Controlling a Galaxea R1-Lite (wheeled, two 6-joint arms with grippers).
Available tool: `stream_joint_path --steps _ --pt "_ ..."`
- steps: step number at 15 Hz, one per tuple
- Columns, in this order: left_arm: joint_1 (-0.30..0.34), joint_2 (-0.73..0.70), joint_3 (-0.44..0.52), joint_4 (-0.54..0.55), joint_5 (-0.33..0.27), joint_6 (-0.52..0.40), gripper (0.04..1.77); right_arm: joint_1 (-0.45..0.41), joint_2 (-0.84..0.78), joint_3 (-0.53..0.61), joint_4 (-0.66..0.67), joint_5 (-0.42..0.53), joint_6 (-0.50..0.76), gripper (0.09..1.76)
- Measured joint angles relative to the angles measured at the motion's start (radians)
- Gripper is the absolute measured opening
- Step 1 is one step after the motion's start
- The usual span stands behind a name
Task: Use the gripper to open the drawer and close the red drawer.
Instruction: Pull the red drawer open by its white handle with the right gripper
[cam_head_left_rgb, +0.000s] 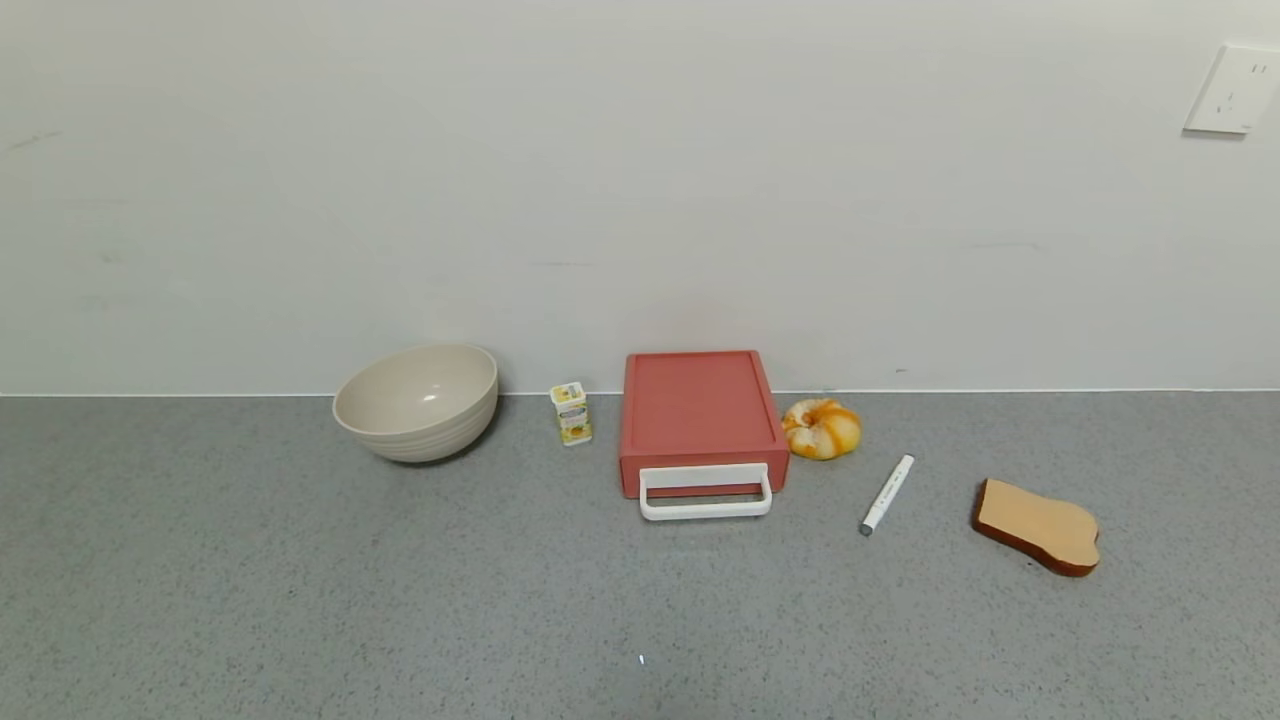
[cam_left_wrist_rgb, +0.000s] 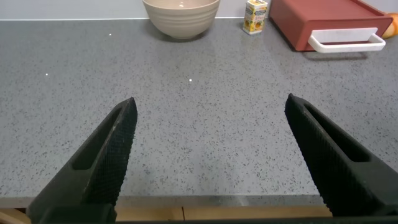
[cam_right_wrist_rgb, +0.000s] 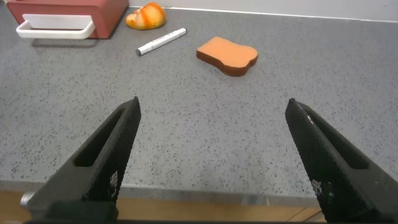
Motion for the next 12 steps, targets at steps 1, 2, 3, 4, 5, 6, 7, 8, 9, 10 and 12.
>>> stream_joint_path --steps 1,2,3,4,5,6,7,8,9,10,12 --pt "0.000 0.000 0.000 0.000 0.000 0.000 1.72 0.000 0.000 0.000 0.000 0.000 0.000 1.71" --pt "0.000 0.000 0.000 0.000 0.000 0.000 1.72 0.000 0.000 -0.009 0.005 0.000 0.000 1.71" --pt "0.000 0.000 0.000 0.000 0.000 0.000 1.72 0.000 0.000 -0.027 0.012 0.001 -0.001 1.71" --pt "0.000 0.000 0.000 0.000 0.000 0.001 1.72 0.000 0.001 -0.054 0.032 0.001 -0.001 1.71" --pt "0.000 0.000 0.000 0.000 0.000 0.000 1.72 0.000 0.005 -0.094 0.077 0.001 0.000 1.71" --pt "0.000 0.000 0.000 0.000 0.000 0.000 1.72 0.001 0.012 -0.134 0.118 0.001 0.000 1.71" --pt "0.000 0.000 0.000 0.000 0.000 0.000 1.72 0.002 0.029 -0.172 0.136 0.001 0.000 1.71" --pt "0.000 0.000 0.000 0.000 0.000 0.000 1.72 0.002 0.058 -0.212 0.145 0.002 0.000 1.71" --pt "0.000 0.000 0.000 0.000 0.000 0.000 1.72 0.004 0.096 -0.255 0.146 0.001 0.000 1.71" --pt "0.000 0.000 0.000 0.000 0.000 0.000 1.72 0.008 0.143 -0.300 0.149 0.002 0.000 1.71" --pt "0.000 0.000 0.000 0.000 0.000 0.000 1.72 0.015 0.265 -0.401 0.149 0.007 0.000 1.71"
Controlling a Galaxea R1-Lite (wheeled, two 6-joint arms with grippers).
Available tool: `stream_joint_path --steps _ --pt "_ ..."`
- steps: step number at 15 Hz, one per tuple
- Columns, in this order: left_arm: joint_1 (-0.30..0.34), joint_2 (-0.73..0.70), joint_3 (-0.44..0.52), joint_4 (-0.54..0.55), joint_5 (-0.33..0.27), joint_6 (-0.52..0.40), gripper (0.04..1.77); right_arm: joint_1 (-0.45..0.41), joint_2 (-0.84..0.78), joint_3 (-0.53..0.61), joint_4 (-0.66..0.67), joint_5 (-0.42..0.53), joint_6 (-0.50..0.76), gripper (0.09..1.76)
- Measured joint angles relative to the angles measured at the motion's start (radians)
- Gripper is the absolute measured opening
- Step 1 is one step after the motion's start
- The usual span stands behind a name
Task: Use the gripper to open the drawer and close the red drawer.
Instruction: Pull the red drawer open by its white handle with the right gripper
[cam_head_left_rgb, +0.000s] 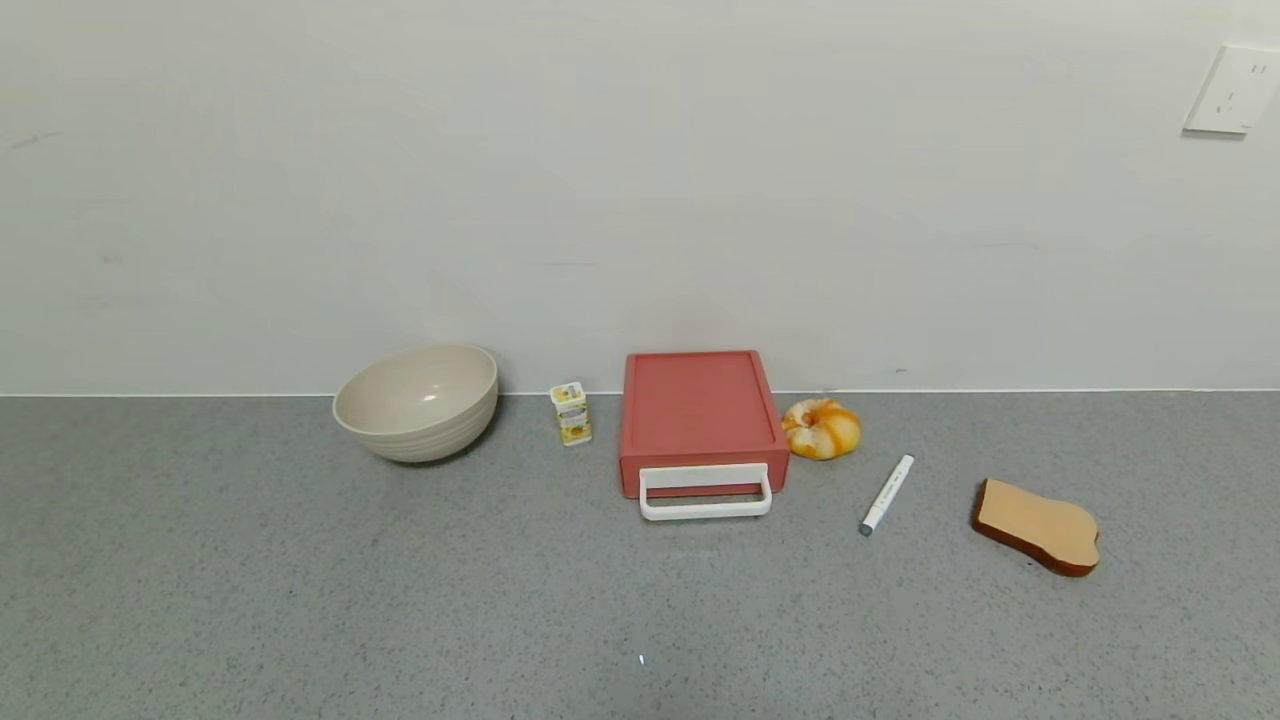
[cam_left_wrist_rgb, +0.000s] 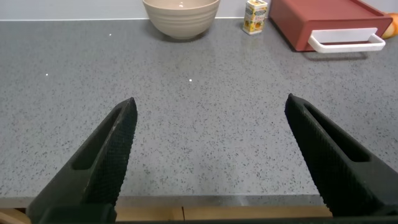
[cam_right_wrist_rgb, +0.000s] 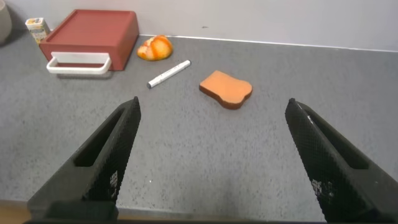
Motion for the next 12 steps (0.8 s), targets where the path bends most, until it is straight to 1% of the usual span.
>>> stream_joint_path --steps 4,8,10,12 --pt "0.000 0.000 0.000 0.000 0.000 0.000 1.72 0.007 0.309 -0.232 0.005 0.044 0.001 1.71" --pt "0.000 0.000 0.000 0.000 0.000 0.000 1.72 0.020 0.655 -0.451 0.008 0.076 0.005 1.71" --pt "0.000 0.000 0.000 0.000 0.000 0.000 1.72 0.049 0.807 -0.543 0.009 0.079 0.017 1.71" --pt "0.000 0.000 0.000 0.000 0.000 0.000 1.72 0.103 0.948 -0.631 0.011 0.077 0.042 1.71"
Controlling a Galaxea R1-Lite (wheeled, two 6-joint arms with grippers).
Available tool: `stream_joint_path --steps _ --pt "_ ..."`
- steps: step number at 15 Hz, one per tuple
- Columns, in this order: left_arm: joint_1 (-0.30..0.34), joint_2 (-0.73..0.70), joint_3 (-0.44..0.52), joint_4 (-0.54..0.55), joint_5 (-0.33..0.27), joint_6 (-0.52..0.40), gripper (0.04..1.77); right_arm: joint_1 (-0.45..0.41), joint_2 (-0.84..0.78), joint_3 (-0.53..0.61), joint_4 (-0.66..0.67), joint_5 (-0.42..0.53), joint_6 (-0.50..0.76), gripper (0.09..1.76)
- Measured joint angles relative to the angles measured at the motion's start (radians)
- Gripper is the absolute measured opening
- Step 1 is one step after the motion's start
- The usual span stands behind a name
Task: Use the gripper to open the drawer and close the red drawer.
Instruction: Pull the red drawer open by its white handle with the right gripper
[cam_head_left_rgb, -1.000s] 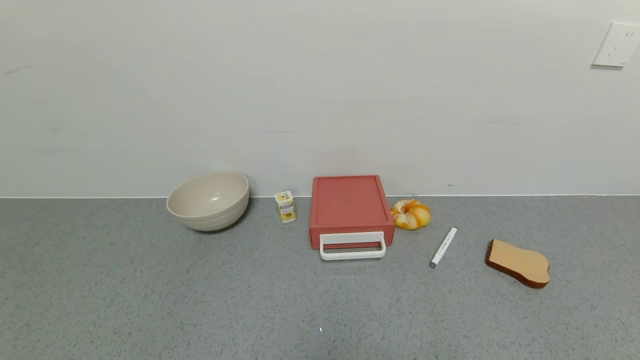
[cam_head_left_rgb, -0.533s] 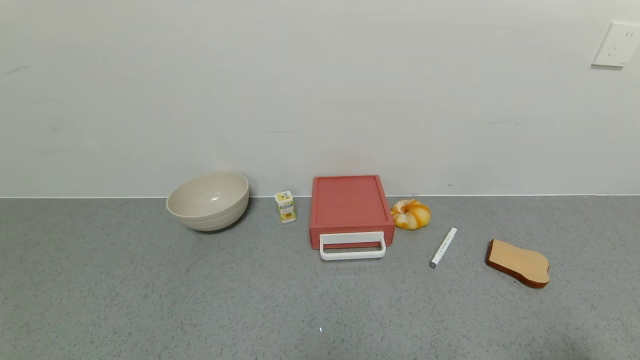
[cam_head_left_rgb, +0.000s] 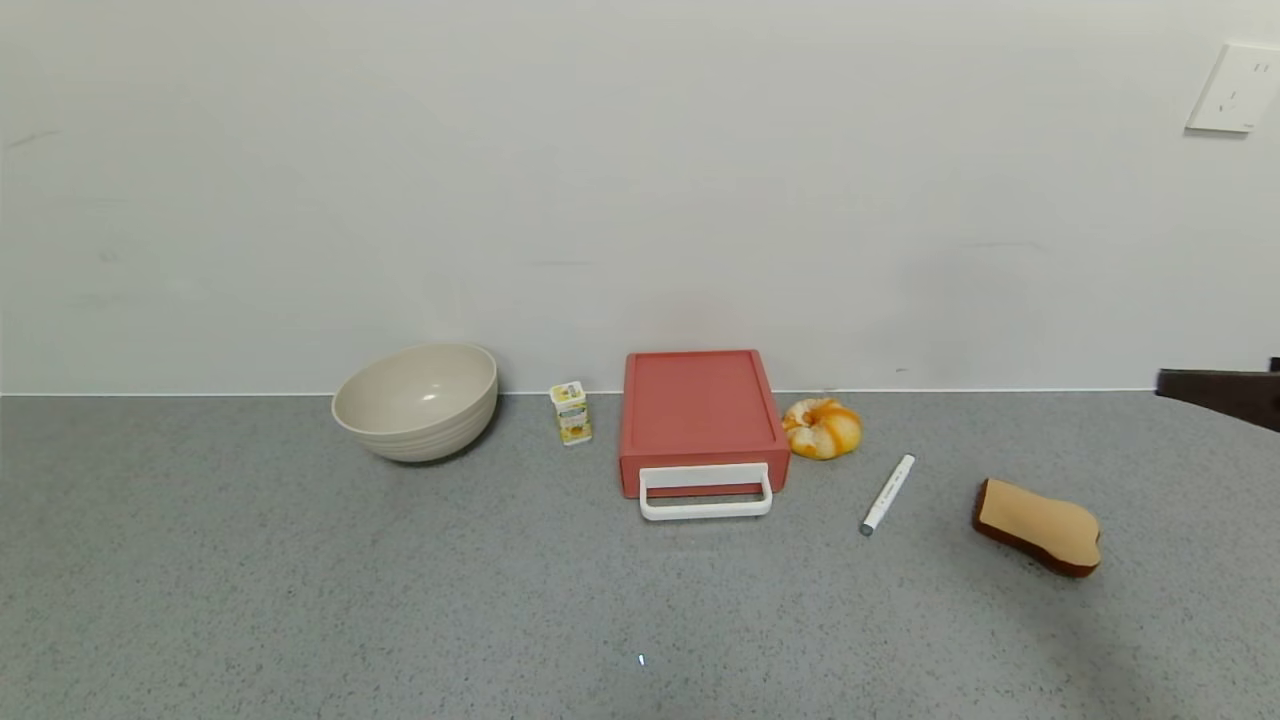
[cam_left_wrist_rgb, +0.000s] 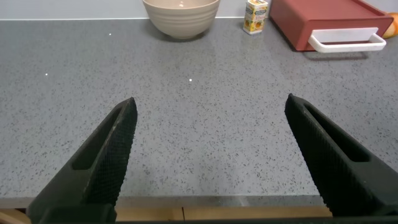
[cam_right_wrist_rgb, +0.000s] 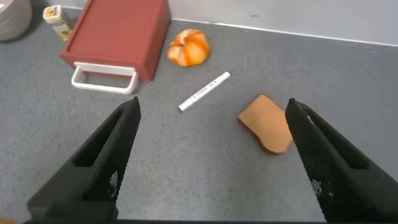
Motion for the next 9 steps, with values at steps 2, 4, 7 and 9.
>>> stream_joint_path --steps 2,4,7,9 --pt "0.000 0.000 0.000 0.000 0.000 0.000 1.72 0.073 0.126 -0.078 0.002 -0.015 0.024 1.71" --pt "0.000 0.000 0.000 0.000 0.000 0.000 1.72 0.156 0.238 -0.154 0.002 -0.054 0.049 1.71" --pt "0.000 0.000 0.000 0.000 0.000 0.000 1.72 0.251 0.382 -0.252 0.018 -0.079 0.080 1.71" --pt "0.000 0.000 0.000 0.000 0.000 0.000 1.72 0.308 0.468 -0.321 0.058 -0.081 0.114 1.71"
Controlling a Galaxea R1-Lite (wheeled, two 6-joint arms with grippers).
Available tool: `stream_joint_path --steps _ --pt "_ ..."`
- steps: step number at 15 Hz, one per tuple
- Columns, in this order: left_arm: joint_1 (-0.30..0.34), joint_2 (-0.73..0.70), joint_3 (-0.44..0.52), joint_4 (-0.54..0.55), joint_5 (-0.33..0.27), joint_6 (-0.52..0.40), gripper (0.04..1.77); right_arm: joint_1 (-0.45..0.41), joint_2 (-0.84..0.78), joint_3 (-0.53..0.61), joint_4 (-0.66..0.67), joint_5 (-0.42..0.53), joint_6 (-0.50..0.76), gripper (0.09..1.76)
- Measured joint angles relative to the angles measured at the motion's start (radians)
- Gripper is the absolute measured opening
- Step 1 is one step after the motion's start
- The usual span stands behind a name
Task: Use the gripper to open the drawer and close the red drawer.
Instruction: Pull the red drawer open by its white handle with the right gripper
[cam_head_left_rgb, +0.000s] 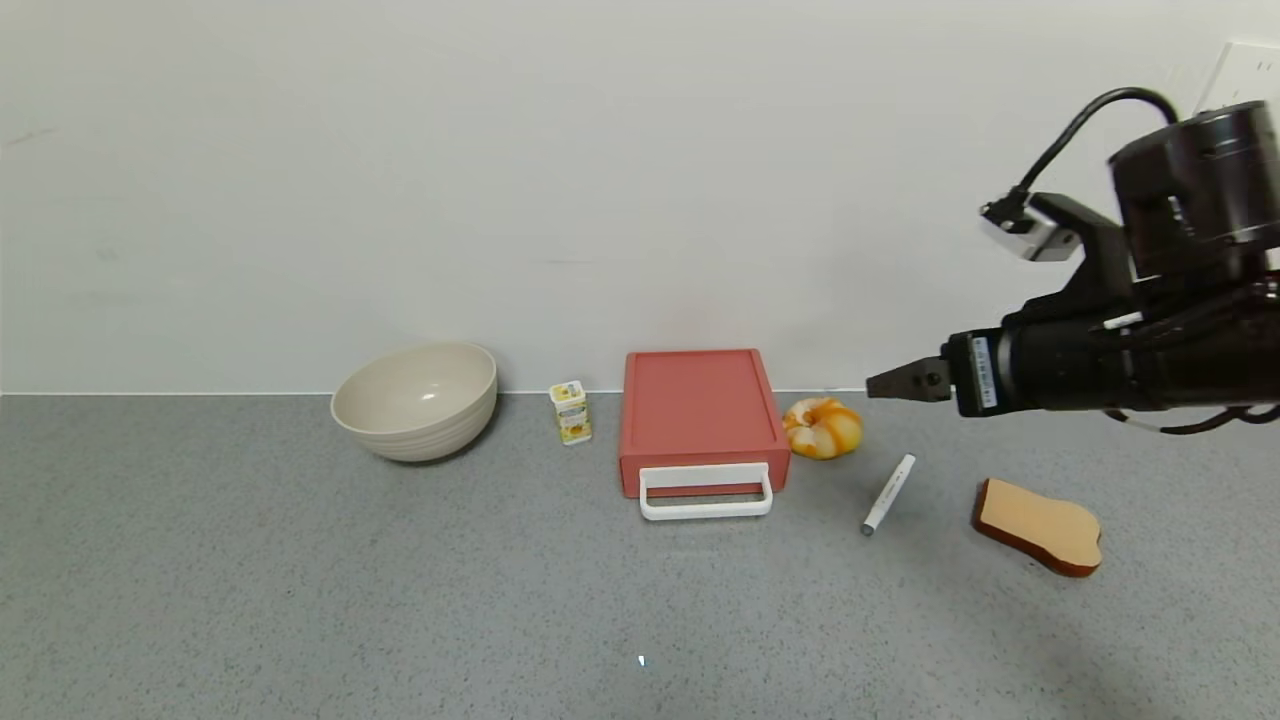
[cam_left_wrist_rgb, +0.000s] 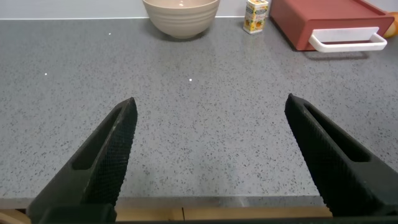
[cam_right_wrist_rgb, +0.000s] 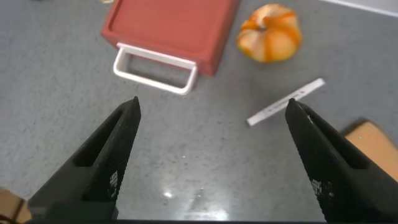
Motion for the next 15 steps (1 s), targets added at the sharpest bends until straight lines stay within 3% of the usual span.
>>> stream_joint_path --steps 3,4,7,11,12,15 --pt "0.000 0.000 0.000 0.000 0.000 0.000 1.72 0.066 0.109 -0.095 0.050 -0.001 0.050 1.71" --pt "0.000 0.000 0.000 0.000 0.000 0.000 1.72 0.082 0.140 -0.118 0.061 -0.001 0.060 1.62" --pt "0.000 0.000 0.000 0.000 0.000 0.000 1.72 0.120 0.220 -0.180 0.073 -0.007 0.066 1.13" --pt "0.000 0.000 0.000 0.000 0.000 0.000 1.72 0.152 0.298 -0.268 0.132 -0.009 0.066 0.66" --pt "0.000 0.000 0.000 0.000 0.000 0.000 1.72 0.159 0.317 -0.288 0.146 -0.009 0.068 0.12" --pt "0.000 0.000 0.000 0.000 0.000 0.000 1.72 0.175 0.366 -0.353 0.185 -0.006 0.063 0.11"
